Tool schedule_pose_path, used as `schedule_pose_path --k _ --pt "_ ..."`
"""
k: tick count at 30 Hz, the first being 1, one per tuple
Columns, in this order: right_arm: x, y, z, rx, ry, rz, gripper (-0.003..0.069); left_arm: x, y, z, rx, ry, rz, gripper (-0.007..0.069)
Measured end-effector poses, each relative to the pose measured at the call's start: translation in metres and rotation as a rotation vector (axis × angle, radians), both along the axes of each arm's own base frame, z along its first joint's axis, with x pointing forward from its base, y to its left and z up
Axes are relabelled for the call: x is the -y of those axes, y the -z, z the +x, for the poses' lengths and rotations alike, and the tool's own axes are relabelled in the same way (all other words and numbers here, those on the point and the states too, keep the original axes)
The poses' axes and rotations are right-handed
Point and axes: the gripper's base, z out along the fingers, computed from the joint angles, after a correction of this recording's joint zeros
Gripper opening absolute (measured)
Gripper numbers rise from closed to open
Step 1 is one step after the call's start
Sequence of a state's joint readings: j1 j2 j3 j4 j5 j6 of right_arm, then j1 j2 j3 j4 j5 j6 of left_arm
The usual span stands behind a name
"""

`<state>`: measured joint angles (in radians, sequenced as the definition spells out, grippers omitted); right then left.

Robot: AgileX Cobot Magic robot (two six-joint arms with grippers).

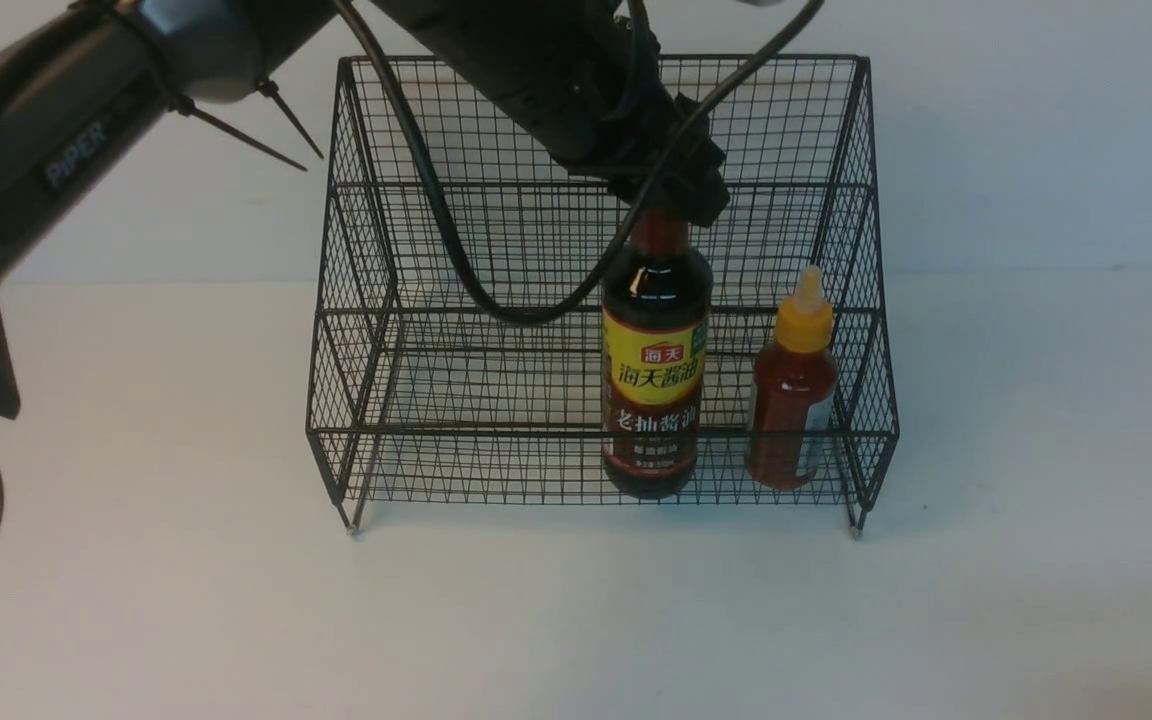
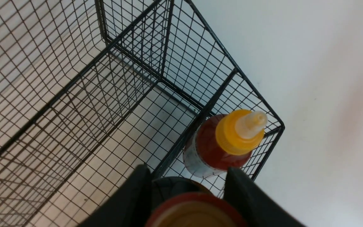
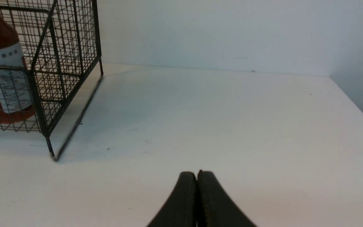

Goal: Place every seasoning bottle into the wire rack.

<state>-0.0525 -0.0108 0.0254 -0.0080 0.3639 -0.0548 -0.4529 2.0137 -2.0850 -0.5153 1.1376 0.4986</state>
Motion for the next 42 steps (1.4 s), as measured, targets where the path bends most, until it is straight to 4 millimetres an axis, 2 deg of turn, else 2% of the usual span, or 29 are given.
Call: schedule_pose_path --k 6,7,11,14,17,18,21,24,26,28,30,31,33,34,36,40,41,42 --pt "0.0 0.0 0.0 0.0 0.0 0.0 -0.0015 0.001 -0.004 -0.003 -0.042 -0.015 -0.022 0.0477" --pt "0.0 0.0 0.0 0.0 0.0 0.0 -0.0015 0.001 -0.004 -0.003 -0.042 -0.014 -0.022 0.0483" --pt "0.0 0.0 0.0 0.0 0.0 0.0 -0.0015 -0.001 -0.022 -0.008 -0.006 -0.007 -0.041 0.0594" --pt "0.0 0.0 0.0 0.0 0.0 0.0 -0.0015 -0.003 -0.033 -0.012 0.019 -0.003 -0.052 0.0609" --pt "0.0 0.0 0.0 0.0 0.0 0.0 -0.0015 -0.01 -0.06 -0.024 0.071 0.015 -0.052 0.061" --pt "0.0 0.0 0.0 0.0 0.0 0.0 -0.0015 -0.011 -0.06 -0.025 0.071 0.016 -0.049 0.0609" --pt "0.0 0.0 0.0 0.0 0.0 0.0 -0.0015 -0.022 -0.092 -0.039 0.175 0.002 -0.036 0.0567" --pt "0.0 0.0 0.0 0.0 0.0 0.0 -0.0015 -0.04 -0.126 -0.059 0.279 -0.063 -0.018 0.0477" --pt "0.0 0.0 0.0 0.0 0.0 0.0 -0.0015 -0.056 -0.15 -0.079 0.337 -0.124 -0.022 0.0388" --pt "0.0 0.0 0.0 0.0 0.0 0.0 -0.0015 -0.064 -0.164 -0.093 0.363 -0.154 -0.038 0.0321" --pt "0.0 0.0 0.0 0.0 0.0 0.0 -0.0015 -0.077 -0.183 -0.113 0.396 -0.198 -0.062 0.021" --pt "0.0 0.0 0.0 0.0 0.0 0.0 -0.0015 -0.079 -0.186 -0.118 0.402 -0.204 -0.071 0.019" --pt "0.0 0.0 0.0 0.0 0.0 0.0 -0.0015 -0.096 -0.206 -0.147 0.444 -0.249 -0.099 0.0064" --pt "0.0 0.0 0.0 0.0 0.0 0.0 -0.0015 -0.099 -0.209 -0.151 0.449 -0.253 -0.103 0.005" --pt "0.0 0.0 0.0 0.0 0.0 0.0 -0.0015 -0.114 -0.215 -0.176 0.472 -0.281 -0.099 0.0007" --pt "0.0 0.0 0.0 0.0 0.0 0.0 -0.0015 -0.133 -0.208 -0.211 0.455 -0.305 -0.077 -0.0005" --pt "0.0 0.0 0.0 0.0 0.0 0.0 -0.0015 -0.138 -0.201 -0.22 0.434 -0.305 -0.065 -0.0005" --pt "0.0 0.0 0.0 0.0 0.0 0.0 -0.0015 -0.144 -0.179 -0.233 0.374 -0.298 -0.033 -0.0005"
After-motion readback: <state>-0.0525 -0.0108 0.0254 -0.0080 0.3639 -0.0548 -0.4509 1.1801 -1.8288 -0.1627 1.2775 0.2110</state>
